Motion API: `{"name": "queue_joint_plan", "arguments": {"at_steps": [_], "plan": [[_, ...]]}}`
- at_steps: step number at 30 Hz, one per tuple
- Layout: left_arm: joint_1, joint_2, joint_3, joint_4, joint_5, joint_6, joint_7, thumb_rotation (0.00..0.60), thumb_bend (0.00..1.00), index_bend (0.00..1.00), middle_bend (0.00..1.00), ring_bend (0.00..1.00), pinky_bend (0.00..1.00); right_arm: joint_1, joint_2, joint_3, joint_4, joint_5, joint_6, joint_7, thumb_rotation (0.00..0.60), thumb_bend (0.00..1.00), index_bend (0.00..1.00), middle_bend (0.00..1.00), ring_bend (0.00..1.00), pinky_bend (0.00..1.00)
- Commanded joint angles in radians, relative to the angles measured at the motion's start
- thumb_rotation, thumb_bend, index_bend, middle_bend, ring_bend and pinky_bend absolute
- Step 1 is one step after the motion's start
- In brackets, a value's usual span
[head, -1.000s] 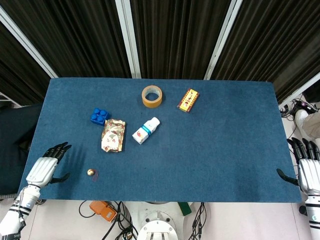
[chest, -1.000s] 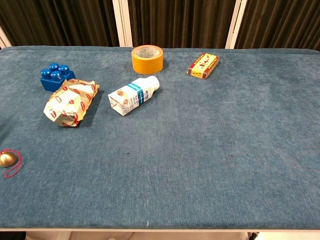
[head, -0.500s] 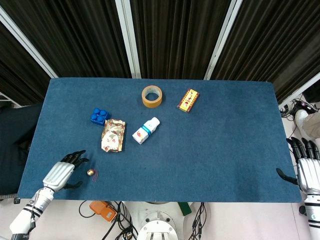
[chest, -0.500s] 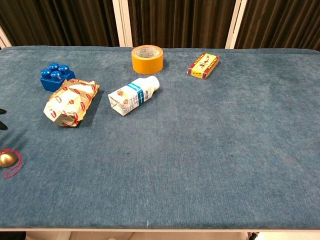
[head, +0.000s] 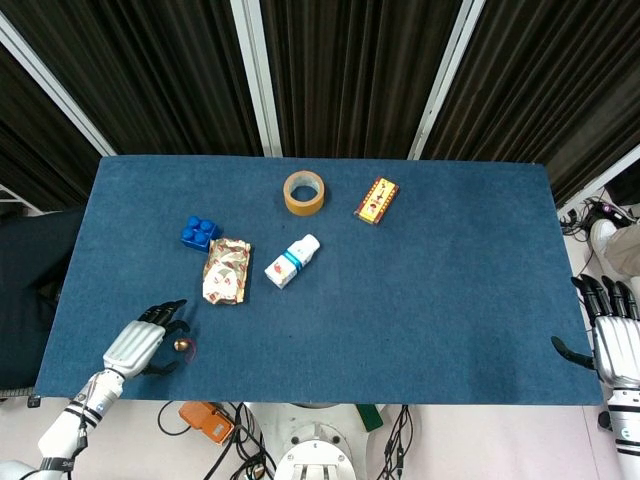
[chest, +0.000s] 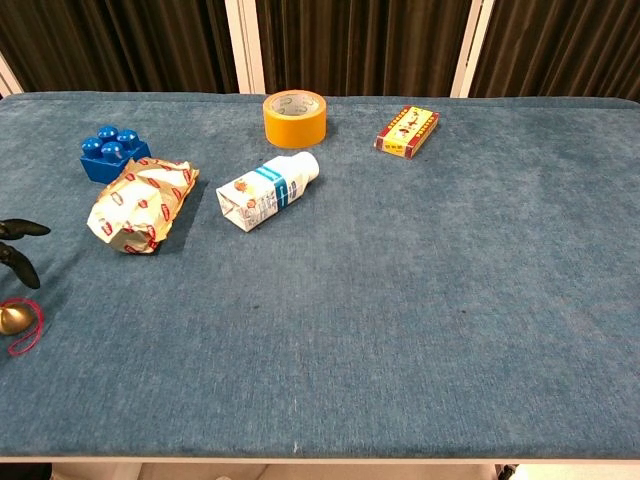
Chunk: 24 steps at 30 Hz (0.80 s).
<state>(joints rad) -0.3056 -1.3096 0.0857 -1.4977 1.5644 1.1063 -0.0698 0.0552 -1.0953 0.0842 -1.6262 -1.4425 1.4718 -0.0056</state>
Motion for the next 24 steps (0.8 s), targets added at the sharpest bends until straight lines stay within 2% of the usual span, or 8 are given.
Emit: {"name": "queue_joint_plan", "arguments": {"at_steps": [1, 10, 24], "plan": [[-0.011, -0.007, -0.009, 0.014, -0.015, -0.015, -0.004, 0.6, 0.2, 0.32, 0.0, 0.0, 0.11, 0.0, 0.0, -0.001, 0.0, -0.002, 0.001, -0.002, 0.6, 0.3, 0.18, 0.16, 0.06, 0.0], [-0.023, -0.013, -0.01, 0.035, -0.033, -0.031, -0.014, 0.6, 0.23, 0.4, 0.0, 0.0, 0.11, 0.002, -0.003, 0.0, 0.0, -0.002, 0.001, -0.009, 0.6, 0.3, 0.18, 0.16, 0.06, 0.0], [-0.033, -0.024, -0.005, 0.041, -0.048, -0.044, 0.003, 0.6, 0.25, 0.45, 0.0, 0.0, 0.11, 0.002, -0.006, 0.001, -0.003, 0.006, -0.002, -0.02, 0.6, 0.3, 0.18, 0.16, 0.06, 0.0]]}}
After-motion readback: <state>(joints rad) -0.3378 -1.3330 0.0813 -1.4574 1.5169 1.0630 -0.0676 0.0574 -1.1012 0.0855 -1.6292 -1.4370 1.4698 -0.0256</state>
